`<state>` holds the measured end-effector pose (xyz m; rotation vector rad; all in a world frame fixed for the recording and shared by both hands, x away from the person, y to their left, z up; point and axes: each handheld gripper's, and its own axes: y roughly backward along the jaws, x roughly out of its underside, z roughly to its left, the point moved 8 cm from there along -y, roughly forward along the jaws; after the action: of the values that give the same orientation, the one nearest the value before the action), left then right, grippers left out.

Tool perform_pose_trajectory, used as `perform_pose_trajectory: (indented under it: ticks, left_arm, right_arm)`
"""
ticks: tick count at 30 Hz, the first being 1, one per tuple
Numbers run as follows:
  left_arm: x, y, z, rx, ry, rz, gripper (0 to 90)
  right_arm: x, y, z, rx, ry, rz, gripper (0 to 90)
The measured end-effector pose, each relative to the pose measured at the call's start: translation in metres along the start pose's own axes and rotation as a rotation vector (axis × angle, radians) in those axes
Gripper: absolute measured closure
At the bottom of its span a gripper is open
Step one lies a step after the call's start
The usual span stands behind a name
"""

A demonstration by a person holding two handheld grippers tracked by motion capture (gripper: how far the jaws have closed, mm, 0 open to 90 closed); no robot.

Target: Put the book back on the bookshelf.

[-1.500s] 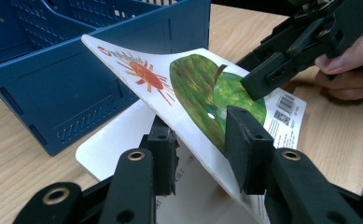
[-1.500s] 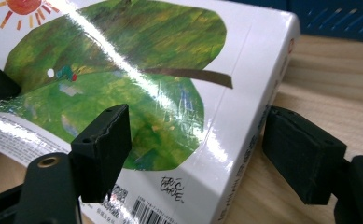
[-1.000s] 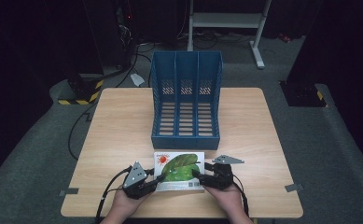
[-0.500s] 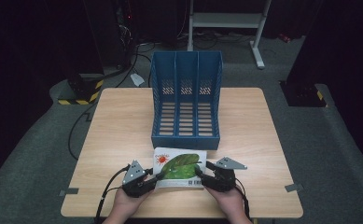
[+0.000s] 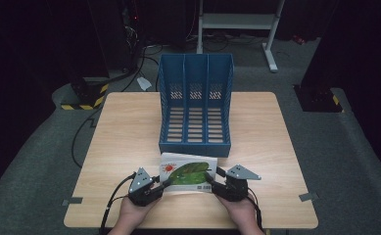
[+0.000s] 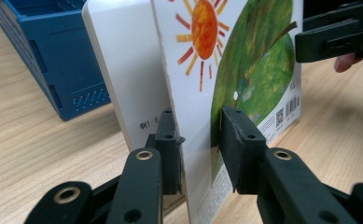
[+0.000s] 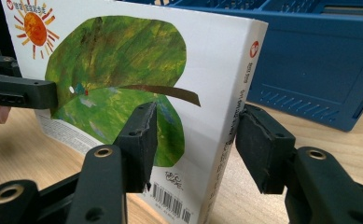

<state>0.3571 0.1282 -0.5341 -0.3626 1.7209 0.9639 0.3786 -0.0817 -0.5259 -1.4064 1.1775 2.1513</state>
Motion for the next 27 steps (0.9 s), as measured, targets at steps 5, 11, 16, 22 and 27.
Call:
perform_pose_trajectory:
  ticks: [5, 11, 16, 22, 27]
  left_arm:
    - [0.001, -0.006, -0.002, -0.011, -0.018, 0.003, 70.1]
    - [0.008, -0.009, -0.006, -0.008, -0.053, 0.042, 70.3]
    - [0.011, -0.007, -0.008, 0.0, -0.068, 0.054, 69.9]
    - [0.014, -0.004, -0.01, 0.027, -0.075, 0.055, 69.1]
    - [0.015, 0.001, -0.008, 0.022, -0.071, 0.055, 67.9]
  right_arm:
    - [-0.003, 0.002, -0.003, 0.019, 0.007, -0.015, 48.4]
    - [-0.004, 0.008, -0.004, 0.036, 0.025, -0.035, 49.1]
    - [-0.003, 0.01, -0.002, 0.035, 0.041, -0.035, 49.1]
    - [-0.001, 0.012, -0.001, 0.007, 0.039, -0.029, 45.9]
    - [0.0, 0.012, 0.001, -0.002, 0.05, -0.026, 44.6]
